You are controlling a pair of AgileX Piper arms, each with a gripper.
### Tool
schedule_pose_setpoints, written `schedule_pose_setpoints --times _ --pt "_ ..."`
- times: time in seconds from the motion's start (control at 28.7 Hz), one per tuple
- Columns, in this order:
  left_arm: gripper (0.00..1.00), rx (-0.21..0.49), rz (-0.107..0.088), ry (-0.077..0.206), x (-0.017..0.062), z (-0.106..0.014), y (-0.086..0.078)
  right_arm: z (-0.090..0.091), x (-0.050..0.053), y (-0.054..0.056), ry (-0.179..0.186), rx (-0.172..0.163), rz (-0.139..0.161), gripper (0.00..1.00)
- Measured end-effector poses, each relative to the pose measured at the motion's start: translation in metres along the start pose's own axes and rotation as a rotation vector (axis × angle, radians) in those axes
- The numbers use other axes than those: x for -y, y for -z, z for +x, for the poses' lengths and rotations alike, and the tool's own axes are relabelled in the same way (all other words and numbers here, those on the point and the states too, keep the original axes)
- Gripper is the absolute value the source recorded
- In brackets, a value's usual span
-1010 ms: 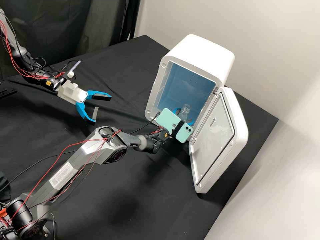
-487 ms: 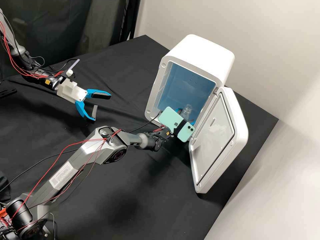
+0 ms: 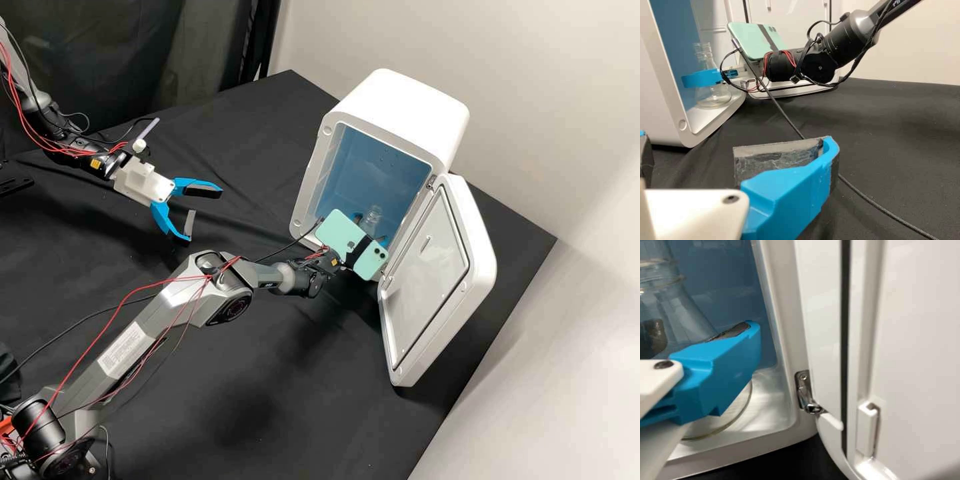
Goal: Place the flask in the incubator
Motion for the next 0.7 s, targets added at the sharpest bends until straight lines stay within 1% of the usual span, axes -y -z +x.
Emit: schedule_pose_setpoints --times 0.07,0.17,0.28,0.38,0.52,0.7 --pt "1.00 0.000 0.000 -0.001 -0.0003 0.000 0.000 0.000 0.001 0.001 0.002 -0.002 -0.002 0.00" --pt "1.00 0.001 0.001 -0.003 -0.0010 0.000 0.000 0.000 0.002 0.002 0.008 -0.006 -0.012 0.00" --pt "1.00 0.002 0.002 -0.008 -0.0025 -0.001 -0.001 0.000 0.002 0.004 0.008 -0.009 -0.013 0.00" --pt "1.00 0.002 0.002 -0.010 -0.0030 -0.001 -0.001 -0.002 0.004 0.007 0.015 -0.013 -0.013 0.00" --pt "1.00 0.002 0.002 -0.010 -0.0030 -0.001 -0.001 -0.002 0.007 0.015 0.021 -0.023 -0.016 0.00" --pt "1.00 0.000 0.002 -0.011 -0.0031 -0.001 0.000 -0.003 0.005 0.019 0.018 -0.030 -0.017 0.00"
